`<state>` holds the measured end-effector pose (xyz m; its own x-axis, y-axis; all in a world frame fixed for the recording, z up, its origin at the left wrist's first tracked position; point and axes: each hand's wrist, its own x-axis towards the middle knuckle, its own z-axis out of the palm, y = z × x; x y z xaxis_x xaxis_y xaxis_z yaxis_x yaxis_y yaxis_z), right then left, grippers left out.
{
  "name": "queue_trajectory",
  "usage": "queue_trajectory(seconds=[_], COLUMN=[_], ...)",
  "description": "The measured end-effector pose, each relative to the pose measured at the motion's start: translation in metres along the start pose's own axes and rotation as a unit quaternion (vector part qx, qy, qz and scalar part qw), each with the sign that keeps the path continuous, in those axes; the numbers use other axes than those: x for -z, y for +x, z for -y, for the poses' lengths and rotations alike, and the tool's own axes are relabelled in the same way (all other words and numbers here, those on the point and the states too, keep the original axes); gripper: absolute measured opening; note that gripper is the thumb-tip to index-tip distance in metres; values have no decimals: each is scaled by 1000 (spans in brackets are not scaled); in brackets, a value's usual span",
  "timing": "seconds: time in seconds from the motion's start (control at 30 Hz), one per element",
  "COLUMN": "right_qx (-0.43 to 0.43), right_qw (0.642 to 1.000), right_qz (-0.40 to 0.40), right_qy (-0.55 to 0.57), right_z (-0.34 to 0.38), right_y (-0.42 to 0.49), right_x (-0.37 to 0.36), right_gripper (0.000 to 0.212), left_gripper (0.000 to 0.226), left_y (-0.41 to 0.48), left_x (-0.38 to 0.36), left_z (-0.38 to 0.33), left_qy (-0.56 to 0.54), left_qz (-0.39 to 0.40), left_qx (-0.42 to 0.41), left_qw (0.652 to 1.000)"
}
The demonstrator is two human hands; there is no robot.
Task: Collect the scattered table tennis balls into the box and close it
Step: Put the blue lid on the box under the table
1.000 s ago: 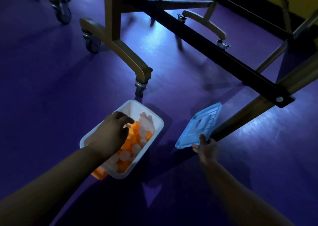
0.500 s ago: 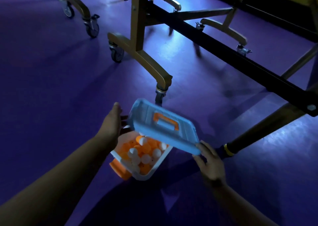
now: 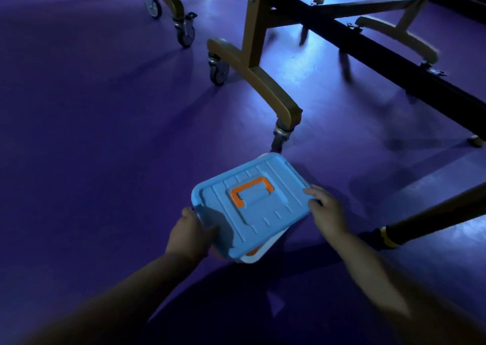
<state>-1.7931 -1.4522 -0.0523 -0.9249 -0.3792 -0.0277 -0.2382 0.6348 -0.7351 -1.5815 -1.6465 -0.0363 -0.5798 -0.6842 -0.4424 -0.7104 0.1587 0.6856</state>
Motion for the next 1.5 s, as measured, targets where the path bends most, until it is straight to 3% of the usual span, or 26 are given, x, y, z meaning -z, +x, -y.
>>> queue_trajectory(seconds=[0.13,0.3,0.37,0.47,0.67,0.77,0.87,1.1,1.3,1.4,1.47,1.5], right_qx=[15,-24,-28,-46,-89,-77,-103,-129,-110,-134,-174,-184], right_qw=[998,1000,1000,999,992,991,987,987,991,988,978,972], right_qz=[44,10,-2,-14,-85,-97,-115,-95,-72,-41,13,35], right_qy=[-35,4,15,18,39,59,41,2,32,68,118,141], right_z=[6,7,7,6,4,8,15,15,6,7,8,8], right_y=[25,39,36,27,-3,-25,-35,-27,-29,-13,-6,-4], right_x=[-13,-17,-17,-16,-27,-43,-52,-43,-44,-47,-51,-52], right_gripper=[38,38,47,38,27,18,14,15,20,24,40,41], left_gripper=[51,52,46,31,19,32,44,39,45,70,62,48], left_y=[-17,-18,-18,-17,9,29,40,43,51,58,61,60], left_x=[-19,-30,-31,-29,-5,13,20,18,15,21,26,26], left_z=[6,12,13,7,0,2,10,21,29,29,32,31], left_qy=[-88,-74,-71,-130,-109,-123,-141,-166,-118,-274,-361,-358], left_qz=[2,24,39,59,-68,-115,-129,-150,-184,-122,-46,-31], left_qx=[26,35,42,41,25,24,32,28,50,146,165,148], left_qw=[996,996,996,989,991,985,981,974,975,943,917,921])
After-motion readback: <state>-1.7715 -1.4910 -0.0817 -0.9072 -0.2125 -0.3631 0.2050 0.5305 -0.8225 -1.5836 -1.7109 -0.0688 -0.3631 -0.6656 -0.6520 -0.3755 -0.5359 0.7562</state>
